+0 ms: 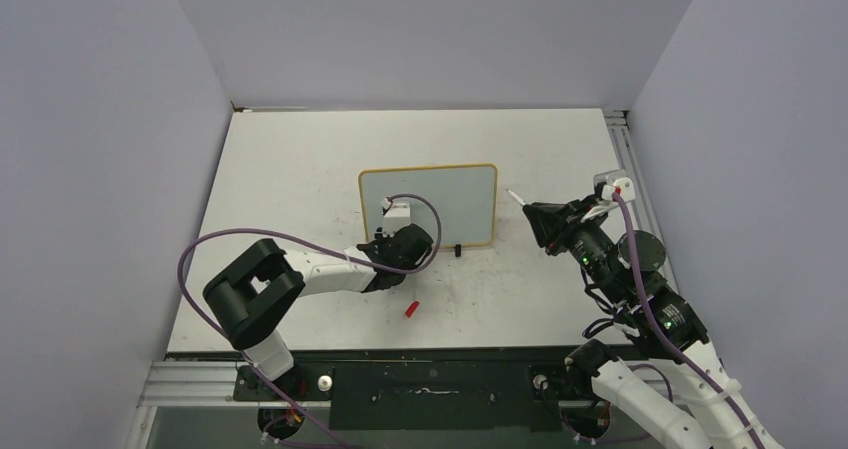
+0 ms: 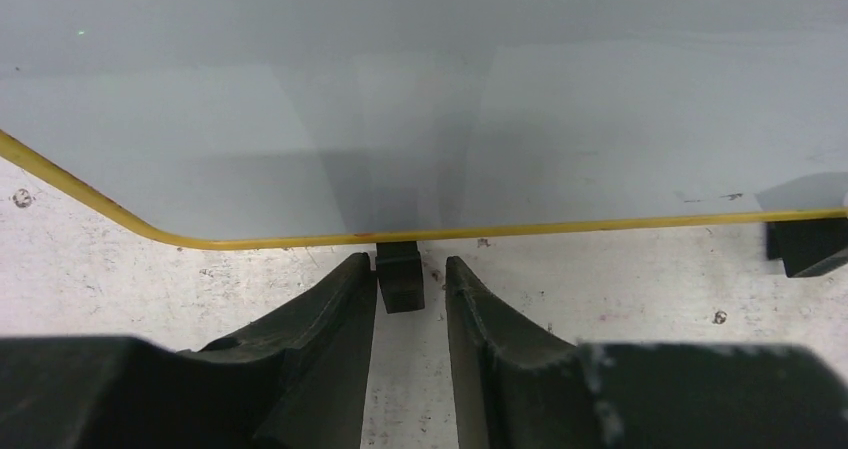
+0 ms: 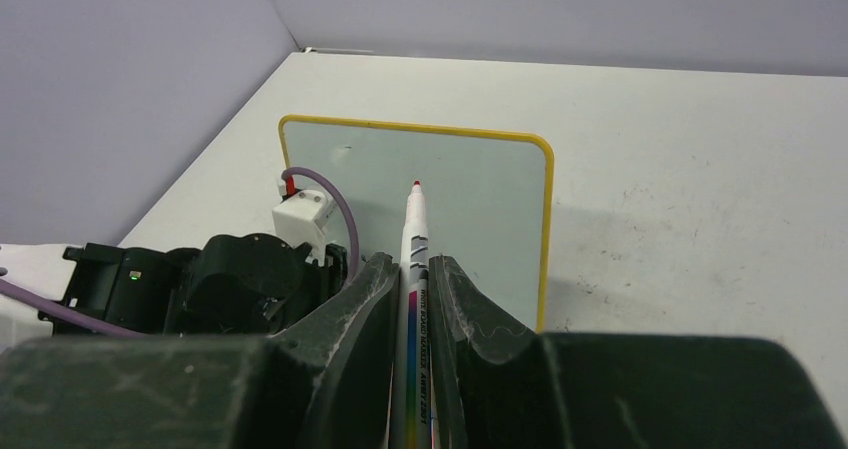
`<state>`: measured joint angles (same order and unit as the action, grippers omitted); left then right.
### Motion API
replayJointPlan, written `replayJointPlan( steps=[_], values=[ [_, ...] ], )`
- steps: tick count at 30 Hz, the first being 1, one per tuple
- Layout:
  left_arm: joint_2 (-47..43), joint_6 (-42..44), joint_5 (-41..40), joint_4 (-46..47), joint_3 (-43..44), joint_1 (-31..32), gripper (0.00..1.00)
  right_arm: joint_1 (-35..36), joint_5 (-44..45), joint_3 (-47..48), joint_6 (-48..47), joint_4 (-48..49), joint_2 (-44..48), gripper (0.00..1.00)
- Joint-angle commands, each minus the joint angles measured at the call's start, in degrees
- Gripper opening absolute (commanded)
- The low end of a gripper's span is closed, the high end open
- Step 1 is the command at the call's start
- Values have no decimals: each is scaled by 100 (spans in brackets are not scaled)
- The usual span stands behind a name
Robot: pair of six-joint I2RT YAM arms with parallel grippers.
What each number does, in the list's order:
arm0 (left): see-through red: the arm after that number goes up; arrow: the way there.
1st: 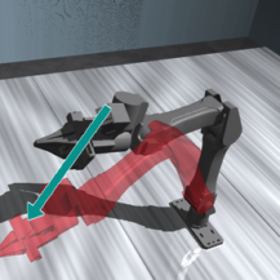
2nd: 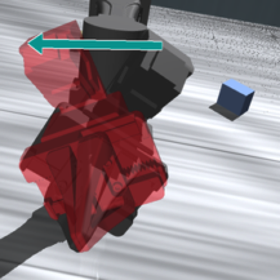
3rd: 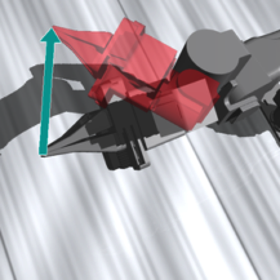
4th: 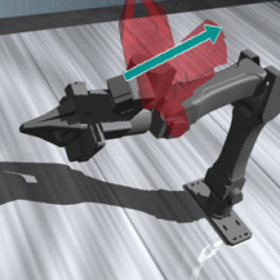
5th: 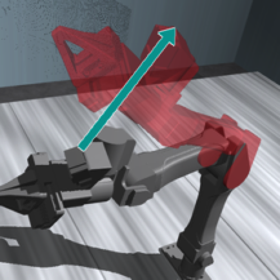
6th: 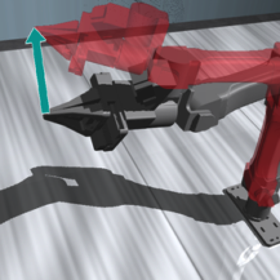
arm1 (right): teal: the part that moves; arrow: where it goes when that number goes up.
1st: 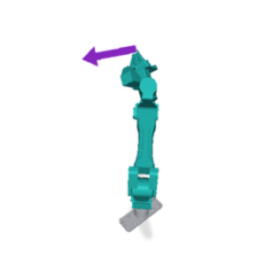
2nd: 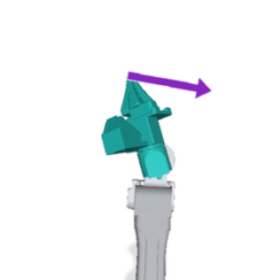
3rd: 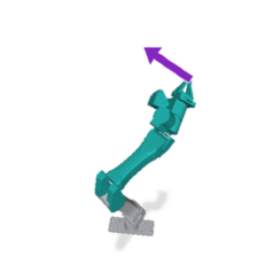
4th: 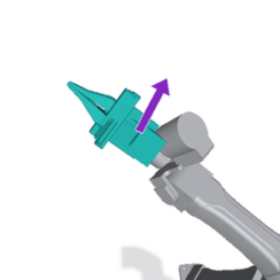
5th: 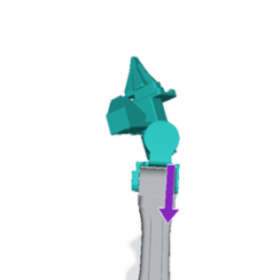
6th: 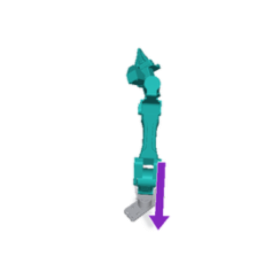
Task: Write a sentence on the whiteboard
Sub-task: Move the whiteboard stand to the center of the board.
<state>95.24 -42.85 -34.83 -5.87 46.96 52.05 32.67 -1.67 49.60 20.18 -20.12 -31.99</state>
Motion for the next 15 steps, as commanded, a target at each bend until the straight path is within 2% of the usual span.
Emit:
replayJointPlan(
  steps=[1, 4, 8, 15],
  values=[
    [72, 33, -287, 325, 235, 11, 26, -1, 97, -46, -5, 304, -13, 5],
    [82, 48, -326, 336, 219, 16, 12, -6, 97, -54, 5, 299, -13, 5],
    [91, 58, -362, 360, 203, 52, 2, -5, 97, -47, 19, 279, 11, 5],
    [87, -35, -522, 205, 243, 211, 0, -5, 99, -83, 56, 247, 54, 5]
  ],
)
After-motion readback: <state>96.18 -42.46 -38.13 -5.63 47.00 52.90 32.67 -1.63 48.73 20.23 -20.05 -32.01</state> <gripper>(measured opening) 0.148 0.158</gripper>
